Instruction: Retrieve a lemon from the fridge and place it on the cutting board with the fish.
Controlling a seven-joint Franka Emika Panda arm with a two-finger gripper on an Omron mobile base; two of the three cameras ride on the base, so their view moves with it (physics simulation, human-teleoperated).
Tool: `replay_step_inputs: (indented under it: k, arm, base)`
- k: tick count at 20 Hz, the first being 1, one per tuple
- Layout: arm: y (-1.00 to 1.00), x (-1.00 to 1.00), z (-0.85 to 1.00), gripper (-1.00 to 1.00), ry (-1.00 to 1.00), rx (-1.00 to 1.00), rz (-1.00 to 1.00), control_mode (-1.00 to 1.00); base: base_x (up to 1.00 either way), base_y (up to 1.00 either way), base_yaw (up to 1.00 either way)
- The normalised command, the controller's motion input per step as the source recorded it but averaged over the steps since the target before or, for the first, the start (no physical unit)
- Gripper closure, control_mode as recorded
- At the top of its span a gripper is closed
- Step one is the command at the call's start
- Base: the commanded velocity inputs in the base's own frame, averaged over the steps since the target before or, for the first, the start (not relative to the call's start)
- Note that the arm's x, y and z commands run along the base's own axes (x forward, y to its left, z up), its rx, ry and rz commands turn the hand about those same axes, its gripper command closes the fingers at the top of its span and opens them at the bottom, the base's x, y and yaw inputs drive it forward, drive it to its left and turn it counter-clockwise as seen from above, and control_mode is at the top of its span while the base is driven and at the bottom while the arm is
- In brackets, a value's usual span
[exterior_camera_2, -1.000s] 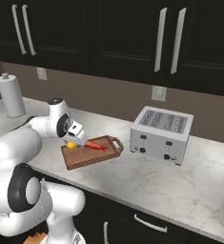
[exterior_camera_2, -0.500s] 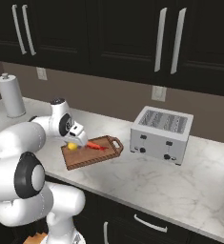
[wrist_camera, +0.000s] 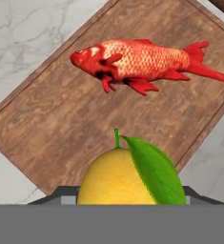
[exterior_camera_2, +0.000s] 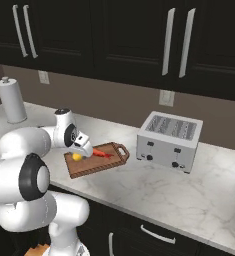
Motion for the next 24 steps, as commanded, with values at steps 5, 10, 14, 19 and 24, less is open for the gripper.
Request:
replay_step_inputs:
  k: [5, 10, 14, 19, 24]
  arm:
    - [0.0, 0.06, -0.18, 1.0, 0.0, -0.01, 0.0, -1.0]
    - [0.0, 0.15, -0.22, 1.0, 0.0, -0.04, 0.0, -1.0]
    - [0.0, 0.15, -0.07, 1.0, 0.0, -0.02, 0.0, -1.0]
    - [0.0, 0.1, -0.01, 1.0, 0.0, 0.0, 0.0, -1.0]
    - [0.0, 0.09, -0.06, 1.0, 0.0, 0.0, 0.0, -1.0]
  base:
    - [0.0, 0.0, 0.0]
    - [0.0, 0.0, 0.0]
    - [0.0, 0.0, 0.0]
    - [0.0, 0.0, 0.0]
    - [0.0, 0.0, 0.0]
